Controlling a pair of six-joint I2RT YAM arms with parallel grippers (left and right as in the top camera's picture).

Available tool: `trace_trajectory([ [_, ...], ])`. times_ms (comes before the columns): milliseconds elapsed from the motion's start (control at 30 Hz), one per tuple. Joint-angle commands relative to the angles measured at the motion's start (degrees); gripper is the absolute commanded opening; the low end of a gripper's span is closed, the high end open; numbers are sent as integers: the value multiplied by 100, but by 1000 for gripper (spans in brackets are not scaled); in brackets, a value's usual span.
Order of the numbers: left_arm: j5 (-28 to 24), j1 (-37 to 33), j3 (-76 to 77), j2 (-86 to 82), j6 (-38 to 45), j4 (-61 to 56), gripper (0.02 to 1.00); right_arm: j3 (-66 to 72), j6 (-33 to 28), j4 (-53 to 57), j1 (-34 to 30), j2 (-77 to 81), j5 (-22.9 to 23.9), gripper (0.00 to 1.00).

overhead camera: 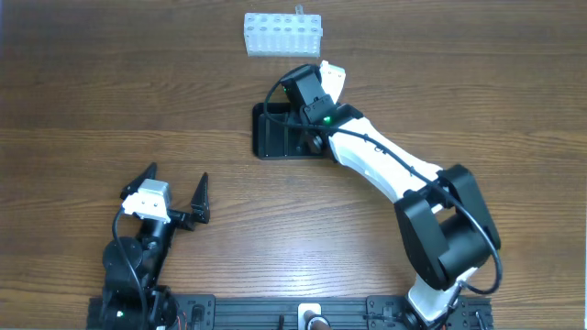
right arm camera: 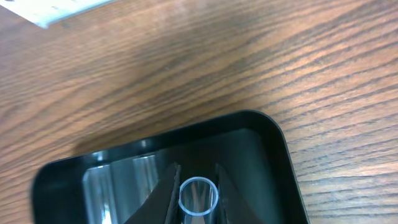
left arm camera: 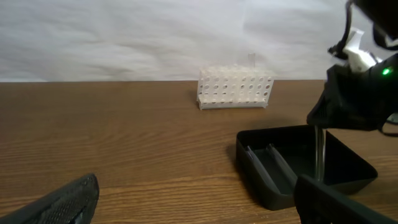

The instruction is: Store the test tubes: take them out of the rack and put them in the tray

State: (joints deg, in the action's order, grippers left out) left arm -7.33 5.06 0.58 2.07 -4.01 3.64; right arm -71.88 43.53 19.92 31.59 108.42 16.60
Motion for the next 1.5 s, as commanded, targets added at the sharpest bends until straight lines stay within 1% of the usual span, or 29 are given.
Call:
trace_trajectory([
  [33,-76,-35,-26,-57,103,9,996,46,61,-92,-35,129,127,12],
  [400,-76,-35,-26,-57,103,9,998,46,59,-341,-33,138,127,18],
  [867,-76,-35,-26,-57,103,9,1000,46,59,-448,0,433,125,58],
  [967,-76,-35,-24,-57,103,9,996,46,59,-457,-2,452,127,82],
  [1000,-76,-35,-24,-57,103,9,998,46,59,-461,-2,452,127,99],
  [1133,-76,-35,-24,-57,103,9,998,46,59,-498,0,452,125,222],
  [1267,-76,-35,-26,-57,103,9,996,44,59,-540,0,452,122,288],
  [1400,-76,-35,-26,-57,103,9,998,26,59,-562,44,452,122,448],
  [1433,-76,-35,-24,-57,103,9,998,7,59,-557,61,450,122,509],
  [1500,-76,-35,-26,-57,103,9,998,-72,55,-518,107,426,125,555],
])
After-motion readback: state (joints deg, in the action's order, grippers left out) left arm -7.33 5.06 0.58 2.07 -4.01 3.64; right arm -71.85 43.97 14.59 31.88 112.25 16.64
